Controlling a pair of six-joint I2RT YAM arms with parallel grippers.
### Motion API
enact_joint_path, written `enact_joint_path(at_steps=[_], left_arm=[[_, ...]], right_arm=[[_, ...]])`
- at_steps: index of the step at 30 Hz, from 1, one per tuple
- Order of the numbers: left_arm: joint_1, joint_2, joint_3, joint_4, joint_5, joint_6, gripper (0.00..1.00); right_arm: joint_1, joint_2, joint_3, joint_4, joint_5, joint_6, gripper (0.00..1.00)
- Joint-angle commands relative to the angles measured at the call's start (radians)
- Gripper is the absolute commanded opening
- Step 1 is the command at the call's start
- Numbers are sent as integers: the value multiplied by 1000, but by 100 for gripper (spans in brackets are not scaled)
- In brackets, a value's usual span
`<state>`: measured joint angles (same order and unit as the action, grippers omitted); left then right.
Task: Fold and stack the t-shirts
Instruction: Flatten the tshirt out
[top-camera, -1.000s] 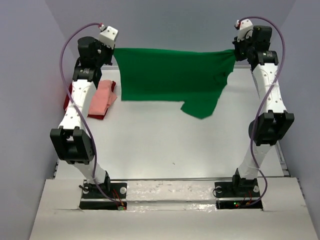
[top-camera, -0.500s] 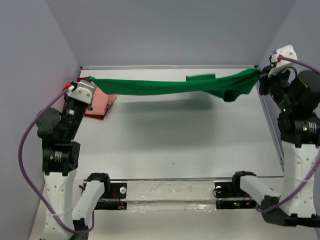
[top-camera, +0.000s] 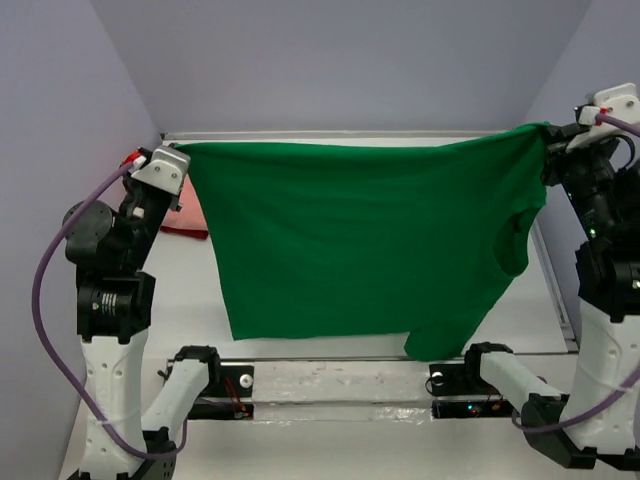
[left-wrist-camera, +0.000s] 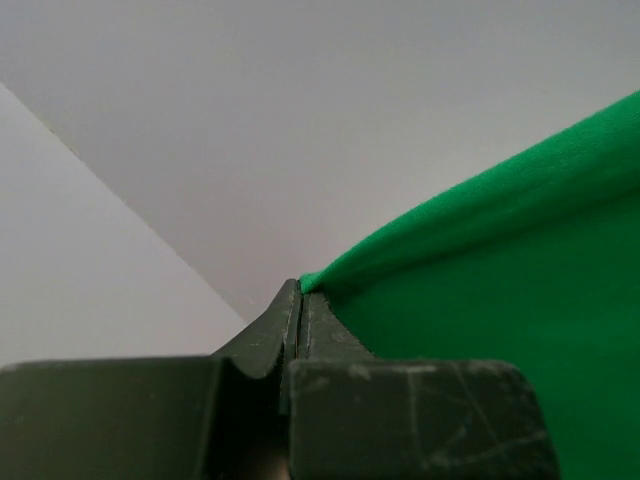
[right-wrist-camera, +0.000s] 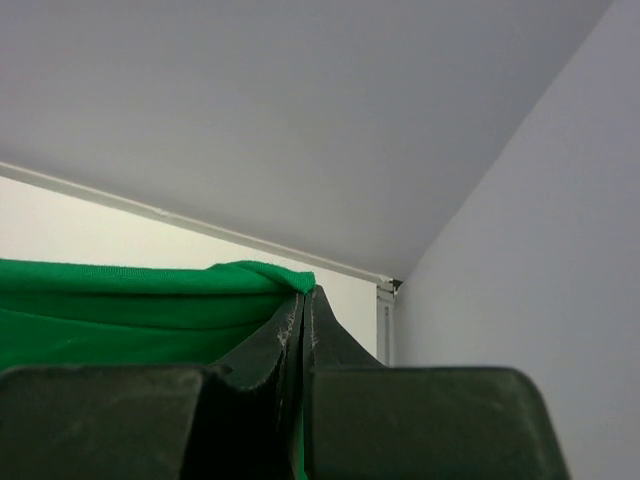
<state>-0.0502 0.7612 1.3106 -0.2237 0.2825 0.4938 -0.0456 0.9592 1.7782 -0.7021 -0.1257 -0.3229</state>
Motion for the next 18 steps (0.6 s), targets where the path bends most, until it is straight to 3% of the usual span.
enact_joint_path(at_steps=[1, 7, 12, 13, 14, 15, 16, 17, 18], left_arm=[[9, 121, -11, 139, -37, 23, 0], [9, 321, -171, 337, -28, 46, 0], [9, 608, -198, 483, -69, 163, 0], [7, 706, -189, 556, -109, 187, 0], [7, 760, -173, 557, -132, 187, 0], [7, 809, -154, 570, -161, 196, 1], [9, 905, -133, 601, -196, 198, 17], [7, 949, -96, 625, -254, 190, 75], [7, 981, -84, 647, -272, 183, 96]], right_arm=[[-7, 148, -114, 140, 23, -16, 0], [-7, 396, -332, 329, 18, -28, 0], [-7, 695, -271, 431, 8, -53, 0], [-7, 858, -152, 414, 36, -59, 30], [-7, 860, -151, 414, 50, -59, 31], [-7, 907, -110, 403, 69, -77, 64], [-7, 982, -39, 383, 83, -71, 74], [-7, 1007, -17, 366, 86, -77, 80], [-7, 1016, -11, 356, 93, -73, 90]])
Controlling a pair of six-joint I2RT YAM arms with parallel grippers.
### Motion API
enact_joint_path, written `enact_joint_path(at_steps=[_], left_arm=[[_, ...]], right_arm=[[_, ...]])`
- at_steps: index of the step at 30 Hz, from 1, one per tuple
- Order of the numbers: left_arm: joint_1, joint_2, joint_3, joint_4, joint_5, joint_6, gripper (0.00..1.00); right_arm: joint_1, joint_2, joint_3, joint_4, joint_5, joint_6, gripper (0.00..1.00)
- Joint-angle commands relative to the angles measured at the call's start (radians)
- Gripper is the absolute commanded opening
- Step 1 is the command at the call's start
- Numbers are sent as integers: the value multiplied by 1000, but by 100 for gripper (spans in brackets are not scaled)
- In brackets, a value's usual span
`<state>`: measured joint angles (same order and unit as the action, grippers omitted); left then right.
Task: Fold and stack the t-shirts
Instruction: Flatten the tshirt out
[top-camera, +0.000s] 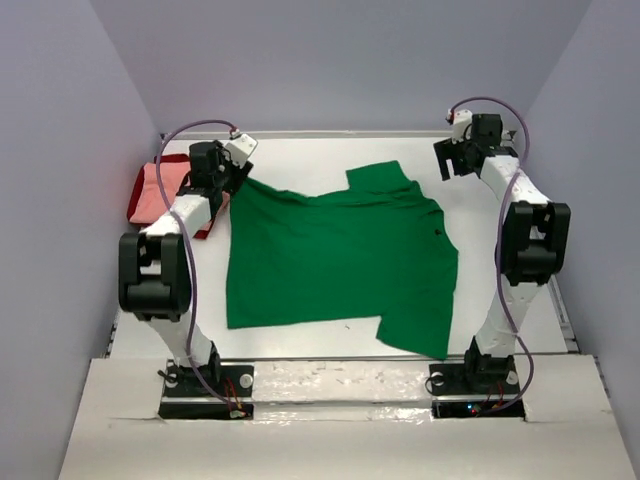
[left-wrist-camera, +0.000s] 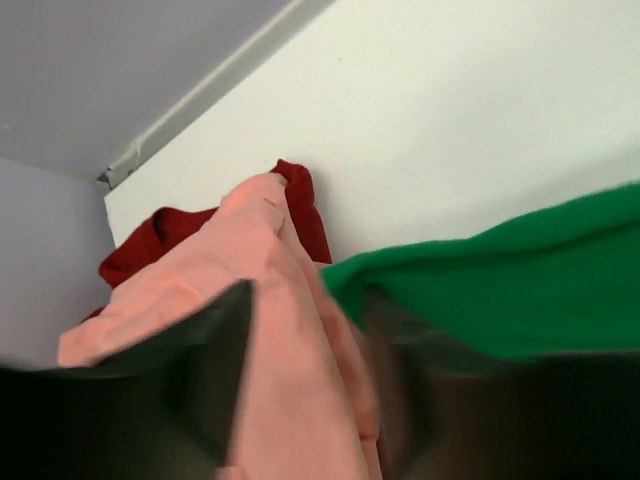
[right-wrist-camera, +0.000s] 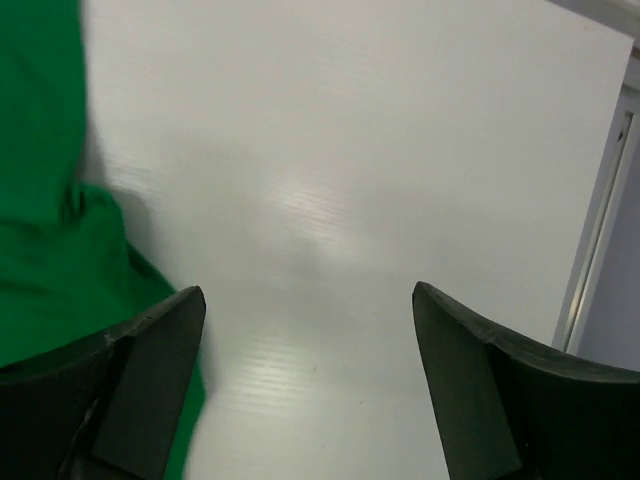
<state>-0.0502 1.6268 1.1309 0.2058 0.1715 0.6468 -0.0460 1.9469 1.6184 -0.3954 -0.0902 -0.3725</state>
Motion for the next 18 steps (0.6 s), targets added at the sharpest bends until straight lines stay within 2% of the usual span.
enact_joint_path(at_steps=[1, 3, 9, 12, 14, 15, 16, 18], left_arm=[[1, 142, 111, 218, -208, 30, 99], [-8, 119, 72, 251, -228, 5, 99], [-33, -168, -118, 210, -139, 10, 99], [-34, -327, -198, 169, -119, 20, 99], [-36, -442, -232, 124, -104, 22, 99], [-36, -473, -237, 101, -98, 27, 99], [-36, -534, -252, 63, -80, 22, 99], [-36, -583, -263, 15, -63, 19, 99]], right_arm=[[-6, 30, 147, 49, 60, -17, 93], [-6, -31, 77, 46, 56, -9, 99], [-6, -372, -196, 36, 33, -22, 100], [-6, -463, -229, -66, -35, -19, 97], [-6, -505, -226, -193, -158, -23, 85], [-6, -513, -219, -227, -192, -8, 76], [-6, -526, -230, -267, -259, -5, 49], [-6, -529, -236, -290, -307, 1, 28]])
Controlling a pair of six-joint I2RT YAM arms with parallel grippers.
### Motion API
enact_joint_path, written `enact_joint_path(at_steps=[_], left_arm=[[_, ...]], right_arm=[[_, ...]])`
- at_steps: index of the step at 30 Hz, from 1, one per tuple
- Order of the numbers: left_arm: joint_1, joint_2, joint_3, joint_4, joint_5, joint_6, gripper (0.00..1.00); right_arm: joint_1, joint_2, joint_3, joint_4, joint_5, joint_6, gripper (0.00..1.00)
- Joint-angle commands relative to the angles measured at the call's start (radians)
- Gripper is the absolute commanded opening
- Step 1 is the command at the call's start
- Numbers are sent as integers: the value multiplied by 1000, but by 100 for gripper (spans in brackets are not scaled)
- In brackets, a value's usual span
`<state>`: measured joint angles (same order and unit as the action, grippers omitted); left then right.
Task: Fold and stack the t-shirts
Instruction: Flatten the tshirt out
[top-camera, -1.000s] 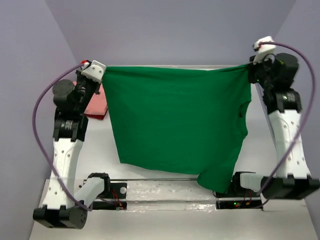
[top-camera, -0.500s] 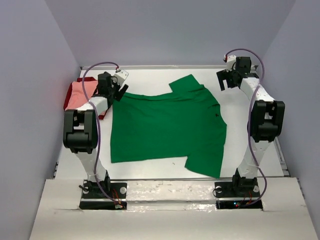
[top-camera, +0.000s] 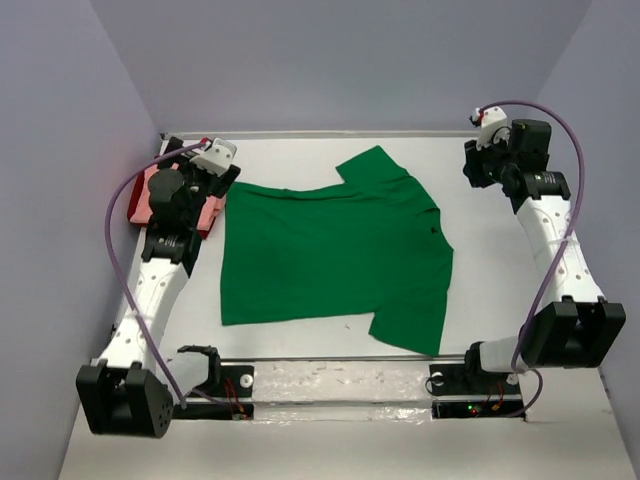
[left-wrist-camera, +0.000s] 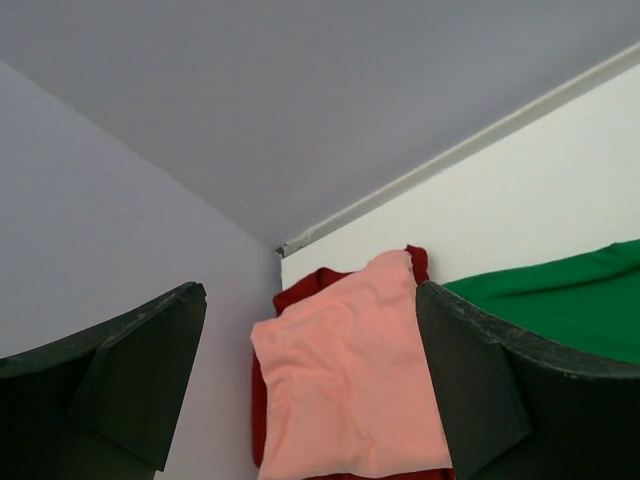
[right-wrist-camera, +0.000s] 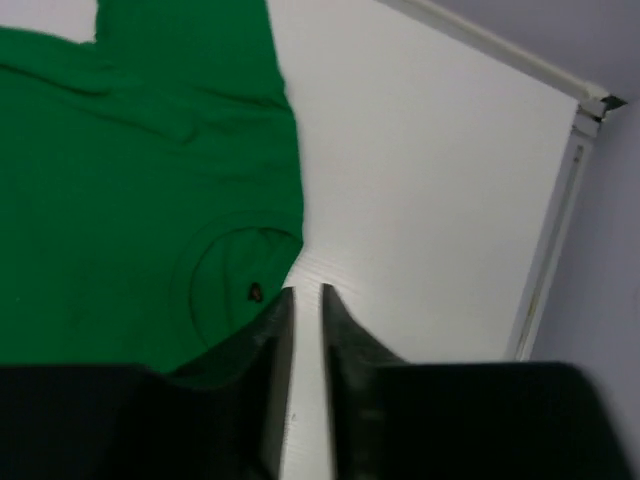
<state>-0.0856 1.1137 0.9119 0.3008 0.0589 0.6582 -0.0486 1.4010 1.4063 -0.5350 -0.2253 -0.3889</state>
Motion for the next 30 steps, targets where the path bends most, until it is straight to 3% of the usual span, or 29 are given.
enact_joint_path(at_steps=[1, 3, 11, 19, 25, 30], left_arm=[[0, -89, -48, -127, 56, -5, 99], [0, -120, -54, -181, 75, 3, 99], [0, -241, -179, -252, 35, 1, 99], [6, -311, -217, -333, -25, 4, 99], [20, -319, -222, -336, -39, -3, 99], [35, -311, -225, -336, -30, -5, 99]], right_arm=[[-4, 19, -27, -155, -190, 27, 12], [6, 59, -15, -158, -220, 21, 0], [55, 396, 239, -232, -287, 7, 0], [119, 812, 697, -357, -272, 18, 0], [167, 987, 891, -410, -266, 12, 0], [187, 1041, 915, -381, -241, 7, 0]])
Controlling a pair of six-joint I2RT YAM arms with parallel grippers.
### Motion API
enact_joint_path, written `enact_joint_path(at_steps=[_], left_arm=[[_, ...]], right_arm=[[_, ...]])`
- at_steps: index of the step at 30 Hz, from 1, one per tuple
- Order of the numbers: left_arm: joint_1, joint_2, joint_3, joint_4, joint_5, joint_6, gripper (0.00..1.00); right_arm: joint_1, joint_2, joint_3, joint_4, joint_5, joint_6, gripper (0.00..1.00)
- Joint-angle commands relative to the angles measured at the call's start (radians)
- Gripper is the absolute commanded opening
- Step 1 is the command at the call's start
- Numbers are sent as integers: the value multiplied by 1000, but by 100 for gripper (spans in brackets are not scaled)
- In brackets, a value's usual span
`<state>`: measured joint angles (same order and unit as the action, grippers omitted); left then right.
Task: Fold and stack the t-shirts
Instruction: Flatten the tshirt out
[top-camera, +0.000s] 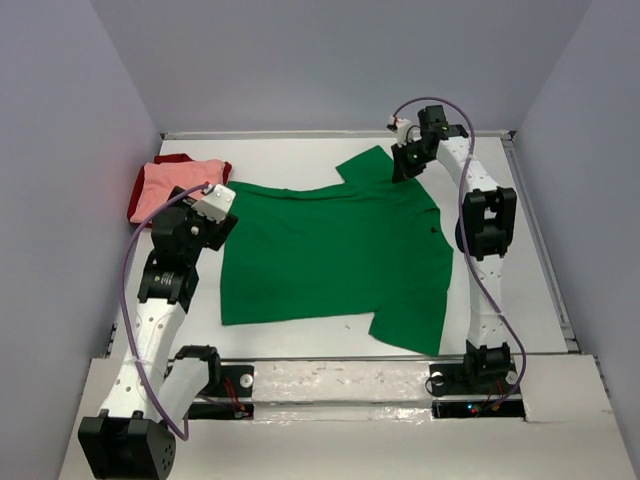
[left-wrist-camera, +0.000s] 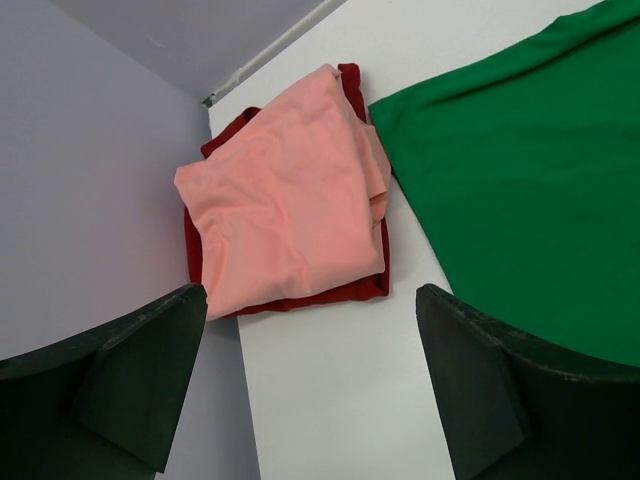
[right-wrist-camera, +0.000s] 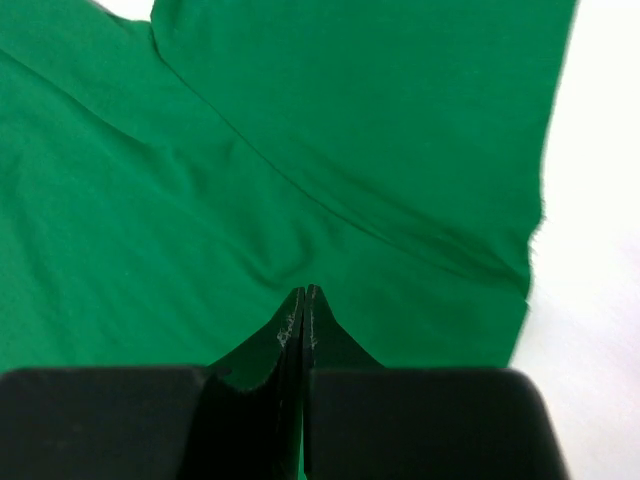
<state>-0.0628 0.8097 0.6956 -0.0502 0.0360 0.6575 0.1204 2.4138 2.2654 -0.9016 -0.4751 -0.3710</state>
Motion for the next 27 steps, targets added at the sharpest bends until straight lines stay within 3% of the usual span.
enact_joint_path(at_steps=[1, 8, 13, 27], left_arm=[[14, -6, -8, 13, -5, -6, 99], [23, -3, -13, 0, 18, -15, 99], [27, -7, -10, -17, 24, -12, 99], [29, 31, 21, -34, 81, -15, 99]], right_arm=[[18, 34, 54, -11, 13, -14, 0], [18, 99, 43, 35, 73, -17, 0], [18, 162, 126, 50, 133, -8, 0], [18, 271, 227, 135, 469, 4, 0]])
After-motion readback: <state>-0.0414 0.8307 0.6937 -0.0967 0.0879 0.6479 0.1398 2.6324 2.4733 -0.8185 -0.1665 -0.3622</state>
